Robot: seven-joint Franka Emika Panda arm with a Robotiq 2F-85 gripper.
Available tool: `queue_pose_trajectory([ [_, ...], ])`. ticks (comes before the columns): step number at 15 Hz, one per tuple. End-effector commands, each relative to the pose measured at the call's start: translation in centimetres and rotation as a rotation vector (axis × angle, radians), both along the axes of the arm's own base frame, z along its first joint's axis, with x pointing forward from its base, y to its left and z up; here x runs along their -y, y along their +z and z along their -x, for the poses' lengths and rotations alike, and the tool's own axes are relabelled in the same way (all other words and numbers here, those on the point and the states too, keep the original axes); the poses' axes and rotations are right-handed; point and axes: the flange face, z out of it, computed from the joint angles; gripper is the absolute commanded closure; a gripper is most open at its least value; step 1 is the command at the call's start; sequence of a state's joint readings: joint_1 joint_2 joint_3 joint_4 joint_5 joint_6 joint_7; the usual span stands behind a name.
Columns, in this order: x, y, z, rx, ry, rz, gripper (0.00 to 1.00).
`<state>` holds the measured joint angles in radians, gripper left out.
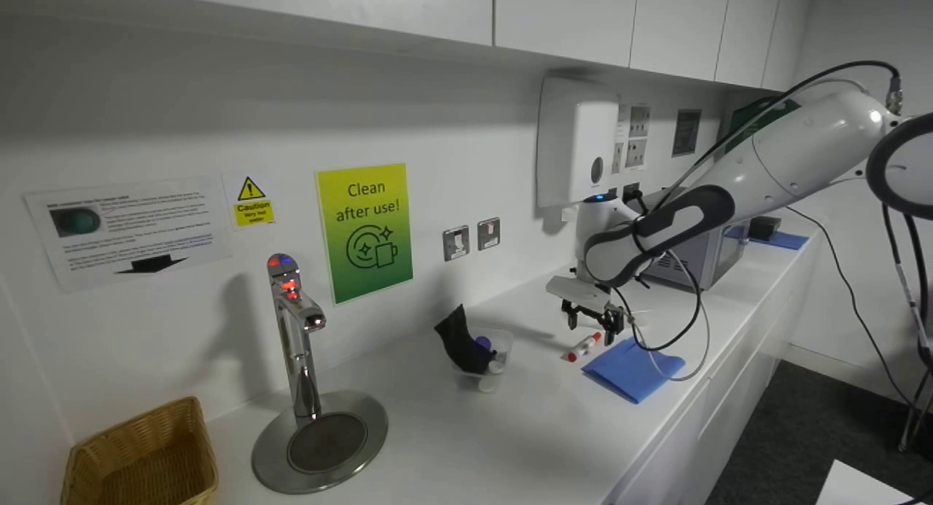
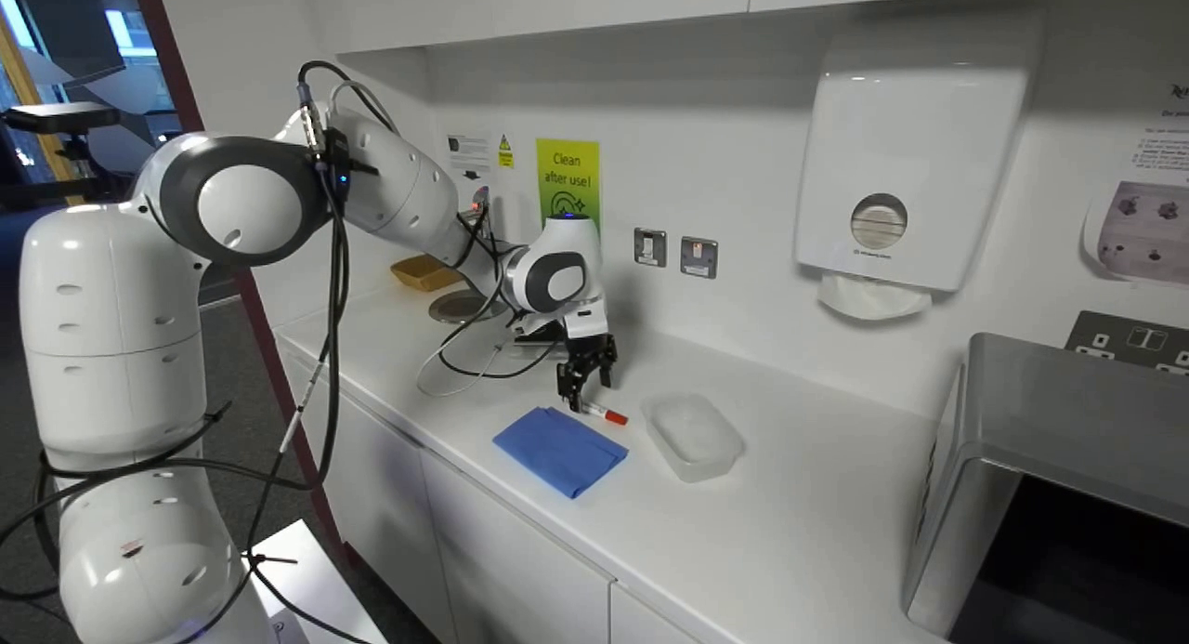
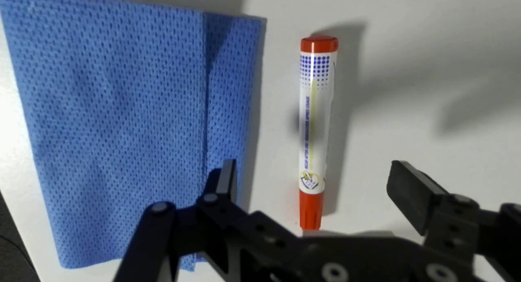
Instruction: Pick up the orange marker and put it inside the clear lunchbox on the right
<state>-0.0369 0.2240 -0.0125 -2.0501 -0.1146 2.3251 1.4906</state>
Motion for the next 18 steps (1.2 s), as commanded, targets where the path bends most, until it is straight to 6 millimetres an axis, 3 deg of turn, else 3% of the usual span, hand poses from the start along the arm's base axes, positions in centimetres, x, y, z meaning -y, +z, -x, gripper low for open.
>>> queue_pose_trajectory([
  [1, 0.1, 0.4, -1.3, -0.001, 0.039, -0.025, 0.0],
  [10, -1.1, -1.1, -2.3, -0.023, 0.06, -0.055, 0.01],
  [11, -1.2, -1.2, -2.4, -0.024, 0.06, -0.057, 0.09],
  [12, -1.2, -1.3, -2.5, -0.025, 0.058, -0.059, 0.25],
  [18, -0.7, -1.4, -2.7, -0.029, 0.042, -0.067, 0.67],
])
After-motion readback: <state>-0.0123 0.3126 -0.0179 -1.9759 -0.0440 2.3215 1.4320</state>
